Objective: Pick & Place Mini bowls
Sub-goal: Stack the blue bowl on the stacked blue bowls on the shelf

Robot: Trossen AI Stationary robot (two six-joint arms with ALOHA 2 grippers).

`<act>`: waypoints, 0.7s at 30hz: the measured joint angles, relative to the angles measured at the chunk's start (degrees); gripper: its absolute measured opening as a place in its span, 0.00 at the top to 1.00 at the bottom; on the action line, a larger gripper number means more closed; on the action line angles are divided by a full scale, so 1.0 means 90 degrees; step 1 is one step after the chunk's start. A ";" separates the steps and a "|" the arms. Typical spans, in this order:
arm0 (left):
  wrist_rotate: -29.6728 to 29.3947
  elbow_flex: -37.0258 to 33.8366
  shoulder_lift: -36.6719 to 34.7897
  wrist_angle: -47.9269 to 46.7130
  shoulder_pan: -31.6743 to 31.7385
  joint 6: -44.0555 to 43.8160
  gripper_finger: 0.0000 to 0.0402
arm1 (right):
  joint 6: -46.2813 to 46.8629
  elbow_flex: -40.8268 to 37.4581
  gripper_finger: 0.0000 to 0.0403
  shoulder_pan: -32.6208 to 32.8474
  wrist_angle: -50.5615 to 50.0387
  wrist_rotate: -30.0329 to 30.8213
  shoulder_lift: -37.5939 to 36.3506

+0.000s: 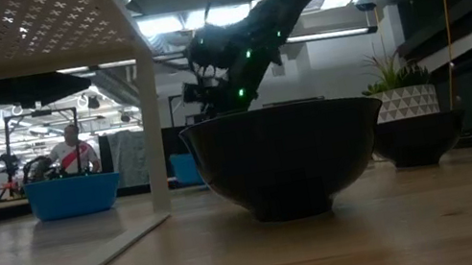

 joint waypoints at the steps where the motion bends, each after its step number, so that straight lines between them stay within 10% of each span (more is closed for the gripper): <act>1: 0.0000 0.0000 0.0000 0.0000 0.0000 0.0000 0.76 | 0.0060 0.0002 0.98 -0.0001 -0.0093 -0.0013 -0.0114; 21: 0.0000 0.0000 -0.0001 0.0000 -0.0001 0.0000 0.76 | 0.1185 0.0002 0.98 0.0444 -0.0936 -0.0282 -0.2097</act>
